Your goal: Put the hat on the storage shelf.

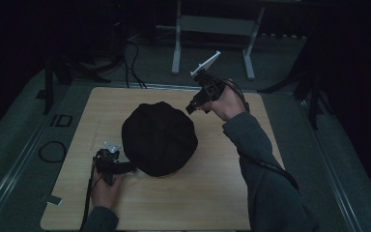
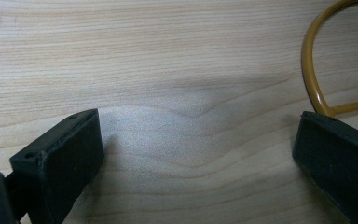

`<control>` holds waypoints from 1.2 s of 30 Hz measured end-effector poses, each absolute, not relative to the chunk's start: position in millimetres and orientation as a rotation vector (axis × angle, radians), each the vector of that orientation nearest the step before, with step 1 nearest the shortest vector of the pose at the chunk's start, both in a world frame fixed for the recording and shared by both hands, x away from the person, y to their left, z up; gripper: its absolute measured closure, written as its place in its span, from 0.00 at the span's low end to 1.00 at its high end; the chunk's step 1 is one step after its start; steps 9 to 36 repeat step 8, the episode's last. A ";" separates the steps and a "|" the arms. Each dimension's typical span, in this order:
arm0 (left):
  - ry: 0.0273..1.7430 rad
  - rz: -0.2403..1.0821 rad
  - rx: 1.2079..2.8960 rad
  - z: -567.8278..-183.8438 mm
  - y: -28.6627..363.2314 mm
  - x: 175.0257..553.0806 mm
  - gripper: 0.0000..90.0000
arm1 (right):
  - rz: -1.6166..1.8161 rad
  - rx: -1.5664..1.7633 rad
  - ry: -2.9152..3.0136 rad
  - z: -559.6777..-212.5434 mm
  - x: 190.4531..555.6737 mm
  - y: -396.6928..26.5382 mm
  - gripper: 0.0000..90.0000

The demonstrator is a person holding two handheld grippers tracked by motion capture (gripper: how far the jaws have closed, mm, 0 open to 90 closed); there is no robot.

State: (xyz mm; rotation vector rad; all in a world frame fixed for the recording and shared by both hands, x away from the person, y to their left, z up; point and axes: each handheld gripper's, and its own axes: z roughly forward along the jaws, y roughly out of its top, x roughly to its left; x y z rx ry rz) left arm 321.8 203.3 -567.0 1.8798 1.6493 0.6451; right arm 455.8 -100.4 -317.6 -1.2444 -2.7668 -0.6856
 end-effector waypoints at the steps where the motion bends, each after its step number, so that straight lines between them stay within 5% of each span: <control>1: 1.649 0.646 1.878 -567.2 203.2 321.9 0.01 | -0.679 -1.238 -2.771 -319.0 455.8 -101.6 0.55; 36: 1.649 0.646 1.879 -567.1 203.2 321.9 0.01 | -0.631 -1.221 -2.778 -324.7 455.8 -109.7 0.55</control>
